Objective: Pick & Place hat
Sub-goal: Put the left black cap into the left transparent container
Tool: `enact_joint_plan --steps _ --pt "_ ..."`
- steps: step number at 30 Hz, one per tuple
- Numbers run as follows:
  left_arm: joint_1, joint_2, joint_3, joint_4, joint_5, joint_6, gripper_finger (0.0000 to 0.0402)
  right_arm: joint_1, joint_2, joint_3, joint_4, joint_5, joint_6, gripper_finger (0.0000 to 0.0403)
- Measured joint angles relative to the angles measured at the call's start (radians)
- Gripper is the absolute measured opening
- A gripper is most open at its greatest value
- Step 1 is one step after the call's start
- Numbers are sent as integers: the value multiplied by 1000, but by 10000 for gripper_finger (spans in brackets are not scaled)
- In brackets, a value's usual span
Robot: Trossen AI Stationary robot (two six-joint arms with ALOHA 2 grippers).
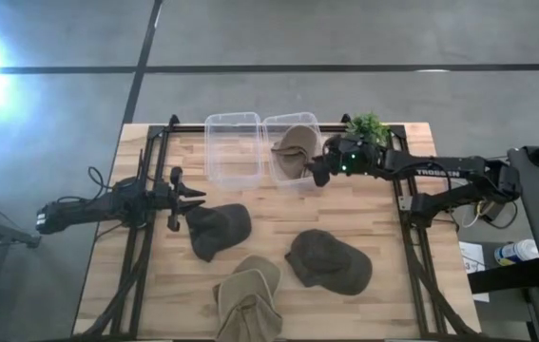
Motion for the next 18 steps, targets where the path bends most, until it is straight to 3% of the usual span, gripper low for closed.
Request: enact_joint_plan --steps 7,13,18 --pt "-1 0 0 79 9 -39 92 103 14 0 -36 -290 115 224" --pt "-1 0 0 424 16 -647 92 176 92 0 -41 -362 282 224" --pt "-1 0 0 678 -18 -848 92 225 226 0 101 -363 378 224"
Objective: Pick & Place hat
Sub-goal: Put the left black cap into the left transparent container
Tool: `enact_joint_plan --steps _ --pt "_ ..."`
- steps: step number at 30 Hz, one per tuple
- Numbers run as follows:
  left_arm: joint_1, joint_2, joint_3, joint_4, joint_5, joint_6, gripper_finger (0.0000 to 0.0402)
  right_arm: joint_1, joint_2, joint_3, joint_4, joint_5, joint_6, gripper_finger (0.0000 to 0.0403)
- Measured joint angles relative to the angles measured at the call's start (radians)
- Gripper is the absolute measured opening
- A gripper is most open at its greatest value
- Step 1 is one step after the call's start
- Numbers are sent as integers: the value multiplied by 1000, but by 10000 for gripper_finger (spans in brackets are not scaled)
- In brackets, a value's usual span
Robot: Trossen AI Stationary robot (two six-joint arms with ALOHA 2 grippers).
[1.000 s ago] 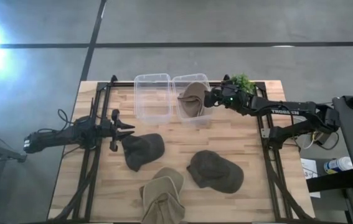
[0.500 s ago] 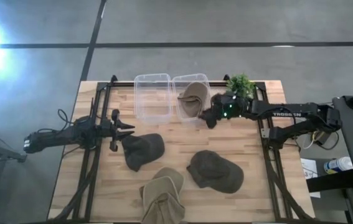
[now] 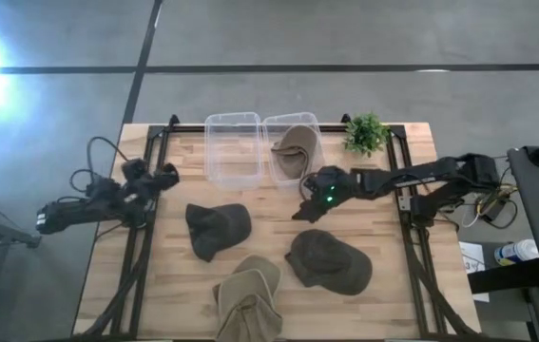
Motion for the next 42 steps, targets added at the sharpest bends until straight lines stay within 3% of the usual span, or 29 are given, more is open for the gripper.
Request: enact_joint_plan --steps 4,9,13,17,21,26,32,38,42 --pt "0 0 0 180 -18 4 92 23 118 10 143 25 79 224" --pt "0 1 0 318 -22 9 92 28 263 91 165 102 97 224" --pt "0 30 0 86 -9 -90 92 29 375 194 160 114 71 223" --pt "-11 94 0 -330 14 -245 92 39 462 288 153 118 65 221" --pt "-52 157 2 -679 103 -387 92 62 520 355 122 187 98 221" --pt "-141 279 30 -704 74 -396 92 106 567 412 103 290 191 221" --pt "-195 412 60 -863 -31 -474 92 132 634 468 123 408 196 221" --pt "-197 523 58 -855 -58 -510 92 122 713 500 195 387 191 221" --pt "-197 597 56 -850 -58 -551 92 118 762 518 375 302 137 221"
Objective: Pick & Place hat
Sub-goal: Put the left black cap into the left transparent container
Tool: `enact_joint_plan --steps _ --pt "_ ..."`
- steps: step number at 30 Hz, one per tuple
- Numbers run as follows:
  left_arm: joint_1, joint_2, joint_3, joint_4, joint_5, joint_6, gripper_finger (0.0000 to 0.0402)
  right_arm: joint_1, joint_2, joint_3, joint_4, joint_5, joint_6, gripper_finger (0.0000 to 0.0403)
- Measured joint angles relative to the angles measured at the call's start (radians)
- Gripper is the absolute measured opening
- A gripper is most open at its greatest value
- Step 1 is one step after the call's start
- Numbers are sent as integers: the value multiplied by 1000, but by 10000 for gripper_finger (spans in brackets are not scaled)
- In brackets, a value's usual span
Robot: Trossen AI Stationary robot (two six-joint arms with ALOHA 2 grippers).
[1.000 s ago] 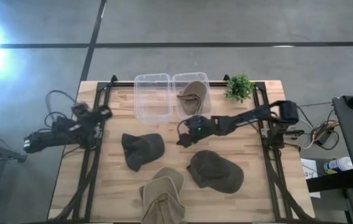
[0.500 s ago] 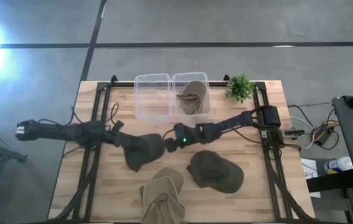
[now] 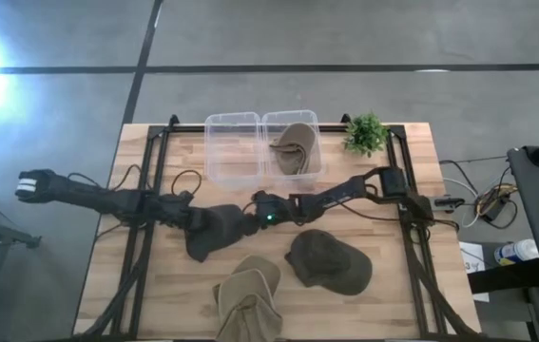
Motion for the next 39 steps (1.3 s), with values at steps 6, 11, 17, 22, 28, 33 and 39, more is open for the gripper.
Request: enact_joint_plan --steps 6,11,17,22,28,33,39 --pt "0 102 -4 101 3 -5 92 -1 30 60 47 -121 -56 221" --pt "0 175 -4 280 2 -4 92 3 12 80 45 -154 -95 213" --pt "-1 217 47 365 3 49 92 -1 -25 82 24 -168 -95 147" --pt "-3 214 133 342 93 44 92 3 -37 78 12 -252 -110 45" --pt "-13 176 284 207 185 60 92 -2 -130 72 -7 -351 -219 14" --pt "-38 146 435 123 165 149 92 -33 -296 69 -196 -391 -352 14" --pt "-71 118 627 125 -68 542 92 -75 -530 67 -487 -82 -537 14"
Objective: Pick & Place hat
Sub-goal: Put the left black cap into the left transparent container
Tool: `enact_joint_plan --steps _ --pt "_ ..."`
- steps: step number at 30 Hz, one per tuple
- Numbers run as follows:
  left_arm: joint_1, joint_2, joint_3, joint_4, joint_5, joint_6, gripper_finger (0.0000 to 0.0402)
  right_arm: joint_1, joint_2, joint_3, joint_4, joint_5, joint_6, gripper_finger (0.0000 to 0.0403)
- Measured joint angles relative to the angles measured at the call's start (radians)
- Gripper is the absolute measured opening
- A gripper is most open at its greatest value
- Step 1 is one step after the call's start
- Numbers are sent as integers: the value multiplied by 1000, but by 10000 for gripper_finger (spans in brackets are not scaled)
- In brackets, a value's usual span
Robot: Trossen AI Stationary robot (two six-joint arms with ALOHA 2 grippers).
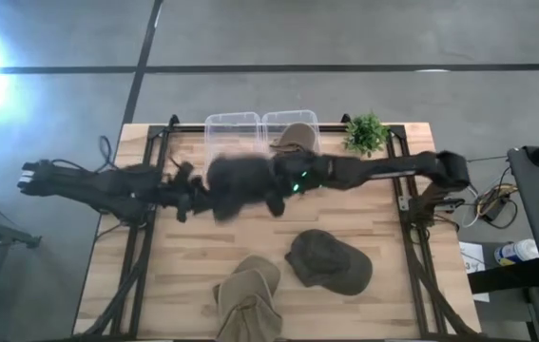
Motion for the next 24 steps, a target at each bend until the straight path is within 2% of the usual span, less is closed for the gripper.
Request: enact_joint_plan --steps 3,5,9,14,21,24 --pt "-18 -6 72 -9 -129 183 92 -36 -72 0 -10 186 -26 13" --pt "-20 -10 105 -25 -168 271 92 -77 -93 0 8 233 -20 13" --pt "-20 -13 150 -22 -175 358 92 -174 -52 26 16 183 65 13" --pt "-20 -14 175 -23 -172 376 92 -246 91 143 -12 134 85 13" --pt "-20 -14 179 -24 -174 324 92 -280 341 452 -321 103 66 14" --pt "-20 -14 179 -24 -189 317 92 -279 425 602 -457 102 21 27"
